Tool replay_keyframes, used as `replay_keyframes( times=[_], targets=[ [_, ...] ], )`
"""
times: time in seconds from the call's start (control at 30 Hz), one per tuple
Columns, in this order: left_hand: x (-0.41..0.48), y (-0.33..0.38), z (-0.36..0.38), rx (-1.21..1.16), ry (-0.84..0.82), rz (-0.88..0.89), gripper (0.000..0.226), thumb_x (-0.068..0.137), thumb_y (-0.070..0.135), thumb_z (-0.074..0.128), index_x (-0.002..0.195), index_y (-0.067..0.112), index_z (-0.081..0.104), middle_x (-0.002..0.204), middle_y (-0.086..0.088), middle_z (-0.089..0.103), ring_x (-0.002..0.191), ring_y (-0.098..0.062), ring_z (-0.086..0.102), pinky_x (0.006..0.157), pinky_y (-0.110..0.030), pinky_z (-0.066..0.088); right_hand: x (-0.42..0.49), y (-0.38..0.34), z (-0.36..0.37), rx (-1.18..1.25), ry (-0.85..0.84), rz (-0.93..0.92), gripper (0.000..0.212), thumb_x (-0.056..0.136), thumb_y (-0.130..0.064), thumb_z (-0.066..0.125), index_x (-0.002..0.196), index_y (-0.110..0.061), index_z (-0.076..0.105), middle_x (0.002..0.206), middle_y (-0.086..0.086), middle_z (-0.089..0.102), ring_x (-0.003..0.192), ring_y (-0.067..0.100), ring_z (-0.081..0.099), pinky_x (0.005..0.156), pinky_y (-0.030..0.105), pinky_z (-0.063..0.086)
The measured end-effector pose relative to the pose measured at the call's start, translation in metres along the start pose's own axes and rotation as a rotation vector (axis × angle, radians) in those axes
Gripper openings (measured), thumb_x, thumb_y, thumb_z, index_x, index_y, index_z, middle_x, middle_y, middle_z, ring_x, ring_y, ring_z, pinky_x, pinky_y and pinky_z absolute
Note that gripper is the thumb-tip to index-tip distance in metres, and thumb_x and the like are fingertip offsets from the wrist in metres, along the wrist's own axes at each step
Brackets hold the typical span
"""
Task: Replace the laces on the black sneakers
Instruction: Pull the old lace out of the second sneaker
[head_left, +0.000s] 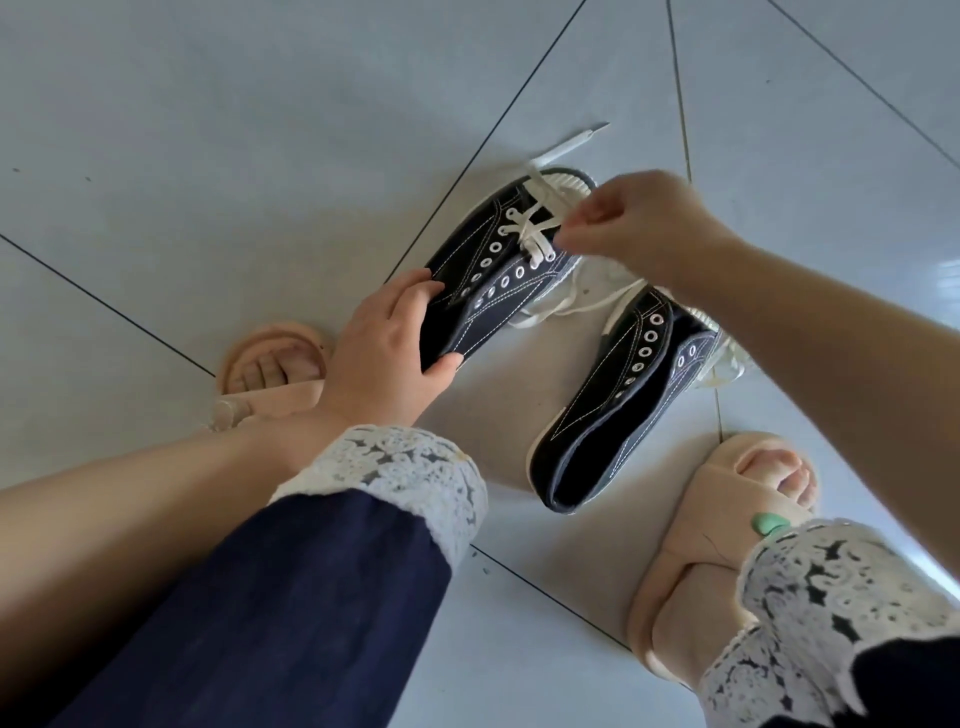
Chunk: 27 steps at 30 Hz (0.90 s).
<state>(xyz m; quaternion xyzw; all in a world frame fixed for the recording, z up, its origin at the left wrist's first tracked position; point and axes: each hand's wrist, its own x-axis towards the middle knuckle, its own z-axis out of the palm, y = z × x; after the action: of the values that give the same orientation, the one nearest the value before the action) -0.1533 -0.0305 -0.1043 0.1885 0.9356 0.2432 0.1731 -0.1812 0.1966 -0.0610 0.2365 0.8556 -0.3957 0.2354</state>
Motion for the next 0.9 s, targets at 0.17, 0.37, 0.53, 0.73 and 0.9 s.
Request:
replay_keyframes(
  times=[0.17, 0.37, 0.53, 0.73, 0.9],
  targets=[
    [0.001, -0.002, 0.000, 0.003, -0.014, 0.006, 0.057, 0.068, 0.017, 0.074, 0.119, 0.001, 0.054, 0.129, -0.013, 0.051, 0.115, -0.031, 0.050, 0.098, -0.036, 0.036, -0.012, 0.011, 0.040, -0.128, 0.117, -0.154, 0.010, 0.080, -0.024, 0.069, 0.084, -0.018, 0.063, 0.075, -0.010, 0.054, 0.068, 0.003, 0.050, 0.057, 0.010, 0.038],
    [-0.001, -0.002, 0.001, -0.003, 0.018, 0.010, 0.055, 0.069, 0.016, 0.073, 0.118, 0.001, 0.054, 0.128, -0.012, 0.052, 0.113, -0.030, 0.052, 0.097, -0.034, 0.037, -0.007, -0.004, 0.024, 0.370, 0.108, 0.022, 0.021, 0.085, -0.007, 0.052, 0.067, -0.013, 0.059, 0.064, -0.002, 0.066, 0.055, 0.008, 0.058, 0.049, 0.017, 0.041],
    [-0.001, 0.000, 0.000, 0.005, 0.014, 0.036, 0.054, 0.067, 0.013, 0.074, 0.116, 0.001, 0.056, 0.126, -0.012, 0.054, 0.110, -0.031, 0.054, 0.095, -0.036, 0.040, 0.003, -0.010, -0.002, 0.874, -0.200, 0.433, 0.022, 0.087, 0.000, 0.045, 0.068, -0.011, 0.048, 0.043, -0.004, 0.049, 0.033, 0.004, 0.041, 0.040, 0.017, 0.036],
    [-0.001, 0.001, 0.001, 0.010, -0.003, 0.039, 0.055, 0.067, 0.014, 0.074, 0.117, 0.001, 0.055, 0.128, -0.011, 0.053, 0.112, -0.032, 0.053, 0.096, -0.038, 0.039, 0.003, 0.008, -0.033, 0.193, 0.040, 0.120, 0.014, 0.079, -0.012, 0.069, 0.076, -0.022, 0.060, 0.068, -0.004, 0.063, 0.059, 0.006, 0.052, 0.058, 0.022, 0.041],
    [0.000, -0.001, 0.001, 0.020, -0.016, 0.043, 0.056, 0.067, 0.015, 0.075, 0.117, 0.001, 0.055, 0.129, -0.012, 0.052, 0.113, -0.032, 0.052, 0.097, -0.038, 0.039, -0.020, 0.017, 0.005, -0.194, 0.234, -0.239, 0.017, 0.080, -0.026, 0.069, 0.094, -0.020, 0.061, 0.097, -0.002, 0.058, 0.082, 0.008, 0.053, 0.069, 0.010, 0.037]
  ],
)
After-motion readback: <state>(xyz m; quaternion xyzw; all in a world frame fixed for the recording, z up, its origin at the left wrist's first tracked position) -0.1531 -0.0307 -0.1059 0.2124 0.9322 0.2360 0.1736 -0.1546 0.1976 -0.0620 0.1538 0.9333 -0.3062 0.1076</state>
